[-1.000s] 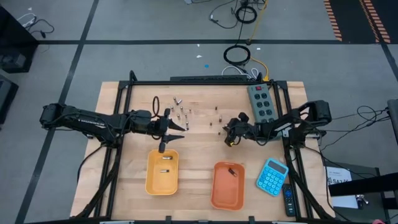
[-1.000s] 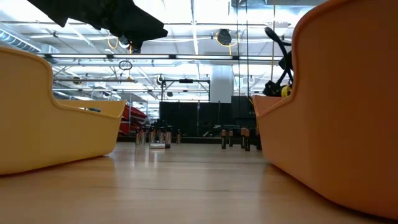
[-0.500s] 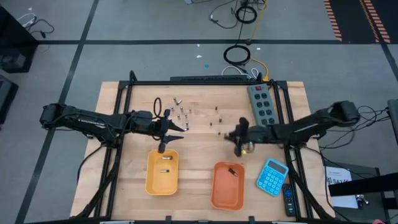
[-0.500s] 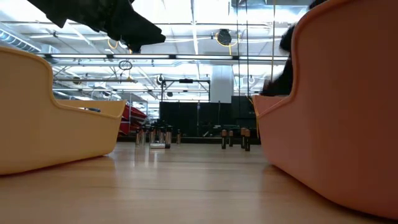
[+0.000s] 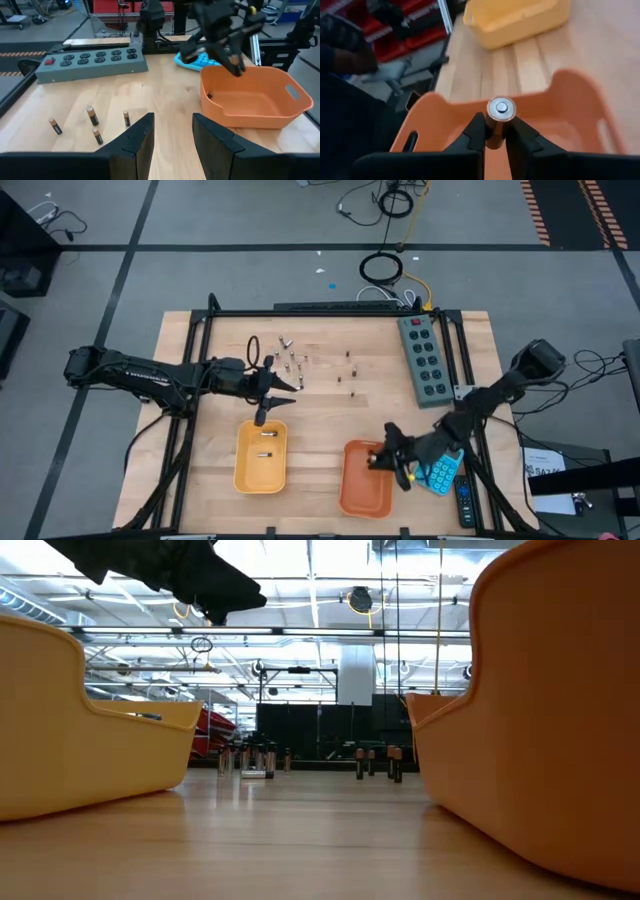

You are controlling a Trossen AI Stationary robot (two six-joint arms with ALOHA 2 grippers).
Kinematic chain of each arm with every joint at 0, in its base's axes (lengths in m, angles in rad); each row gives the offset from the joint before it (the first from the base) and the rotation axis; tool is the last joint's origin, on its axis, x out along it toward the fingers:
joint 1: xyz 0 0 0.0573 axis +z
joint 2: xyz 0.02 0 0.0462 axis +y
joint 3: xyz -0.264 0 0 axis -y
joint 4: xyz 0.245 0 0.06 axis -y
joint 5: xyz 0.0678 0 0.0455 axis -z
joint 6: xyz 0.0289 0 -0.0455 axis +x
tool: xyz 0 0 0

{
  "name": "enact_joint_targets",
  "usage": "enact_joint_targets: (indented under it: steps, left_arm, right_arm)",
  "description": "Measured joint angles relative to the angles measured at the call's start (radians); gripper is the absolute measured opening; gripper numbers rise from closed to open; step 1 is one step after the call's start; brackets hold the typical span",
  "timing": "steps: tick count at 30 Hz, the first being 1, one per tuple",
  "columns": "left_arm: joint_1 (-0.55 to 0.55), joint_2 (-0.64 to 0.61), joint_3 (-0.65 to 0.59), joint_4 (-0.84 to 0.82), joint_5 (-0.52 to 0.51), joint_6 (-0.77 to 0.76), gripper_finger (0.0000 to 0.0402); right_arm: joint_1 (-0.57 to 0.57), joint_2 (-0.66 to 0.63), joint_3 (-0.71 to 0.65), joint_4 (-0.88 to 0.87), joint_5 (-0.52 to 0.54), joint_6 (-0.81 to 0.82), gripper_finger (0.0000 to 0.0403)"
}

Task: Sort batteries
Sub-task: Put the black battery into the orange bin

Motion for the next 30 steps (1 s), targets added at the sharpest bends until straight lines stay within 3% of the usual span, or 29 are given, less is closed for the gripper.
enact_joint_targets:
  steps: [7,15,30]
  left_arm:
    - [0.000,0.000,0.000,0.005,-0.007,-0.033,0.0144]
    - [0.000,0.000,0.000,-0.009,-0.009,-0.053,0.0144]
    - [0.000,0.000,0.000,-0.028,-0.010,-0.053,0.0144]
  right_arm:
    - [0.049,0.141,0.158,-0.219,-0.006,0.129,0.0028]
    - [0.052,0.217,0.269,-0.329,-0.031,0.155,0.0030]
    - [0.052,0.222,0.306,-0.418,-0.047,0.177,0.0033]
